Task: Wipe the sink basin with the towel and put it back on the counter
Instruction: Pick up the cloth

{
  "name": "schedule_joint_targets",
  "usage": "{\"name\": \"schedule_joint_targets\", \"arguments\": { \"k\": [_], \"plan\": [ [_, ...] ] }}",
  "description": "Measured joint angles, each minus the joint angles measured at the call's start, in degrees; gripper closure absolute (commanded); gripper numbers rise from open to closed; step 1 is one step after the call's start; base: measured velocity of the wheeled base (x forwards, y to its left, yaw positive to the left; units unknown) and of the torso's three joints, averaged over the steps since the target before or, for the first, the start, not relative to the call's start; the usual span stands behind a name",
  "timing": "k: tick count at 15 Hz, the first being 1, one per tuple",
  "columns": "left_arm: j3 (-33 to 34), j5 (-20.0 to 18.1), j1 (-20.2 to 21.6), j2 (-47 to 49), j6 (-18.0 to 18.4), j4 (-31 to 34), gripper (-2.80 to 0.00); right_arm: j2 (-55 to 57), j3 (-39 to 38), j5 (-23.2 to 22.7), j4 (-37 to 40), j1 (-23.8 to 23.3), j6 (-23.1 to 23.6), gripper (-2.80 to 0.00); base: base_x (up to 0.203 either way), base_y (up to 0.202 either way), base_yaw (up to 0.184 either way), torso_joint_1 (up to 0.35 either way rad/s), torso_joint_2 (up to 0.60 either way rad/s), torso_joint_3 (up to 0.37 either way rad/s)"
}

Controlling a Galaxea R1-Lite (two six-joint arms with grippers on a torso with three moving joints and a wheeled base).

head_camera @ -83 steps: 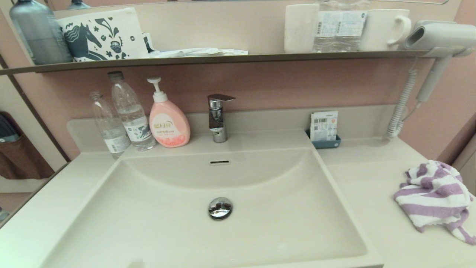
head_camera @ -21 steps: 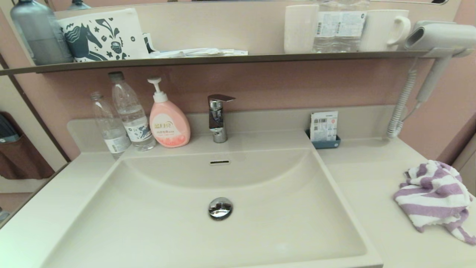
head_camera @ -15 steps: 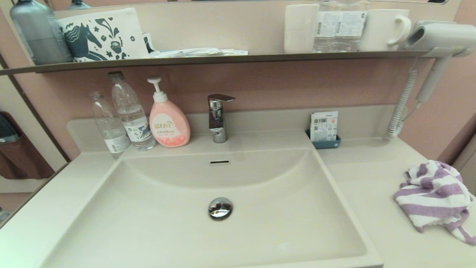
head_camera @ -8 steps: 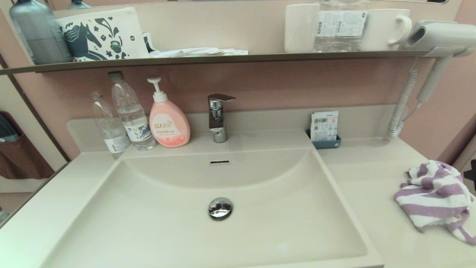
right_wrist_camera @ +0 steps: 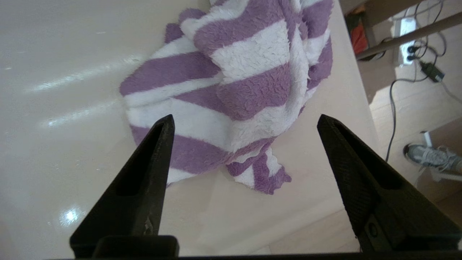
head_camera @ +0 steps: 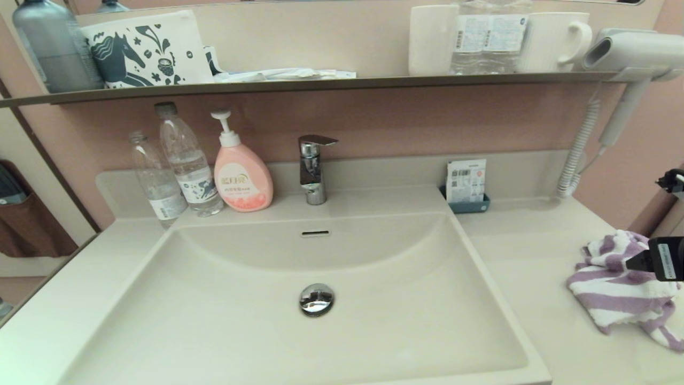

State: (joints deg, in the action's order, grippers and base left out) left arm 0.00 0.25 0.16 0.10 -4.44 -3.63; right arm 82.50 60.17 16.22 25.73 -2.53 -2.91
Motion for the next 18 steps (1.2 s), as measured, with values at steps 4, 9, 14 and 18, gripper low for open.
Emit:
{"name": "schedule_joint_targets", "arguments": {
  "k": [4,9,14,18],
  "plan": [
    [0.0,0.02,0.0,0.0,0.0,-0.02,0.0,4.3,-0.04,-1.23,-2.04,-3.92,2.21,-2.8,0.0,0.0,0.0,0.0,0.0,0.0],
    [0.0,-0.02,0.0,0.0,0.01,-0.02,0.0,9.45,0.2,-7.12,-6.86,-8.66,6.65,-2.8,0.0,0.0,0.0,0.0,0.0,0.0],
    [0.0,0.03,0.0,0.0,0.01,-0.02,0.0,13.04,0.84,-12.67,-7.22,-13.38,13.7,-2.8,0.0,0.0,0.0,0.0,0.0,0.0],
    [0.0,0.03,0.0,0.0,0.01,-0.02,0.0,16.62,2.72,-12.85,-7.55,-16.91,14.13,-2.8,0.0,0.0,0.0,0.0,0.0,0.0]
  ]
}}
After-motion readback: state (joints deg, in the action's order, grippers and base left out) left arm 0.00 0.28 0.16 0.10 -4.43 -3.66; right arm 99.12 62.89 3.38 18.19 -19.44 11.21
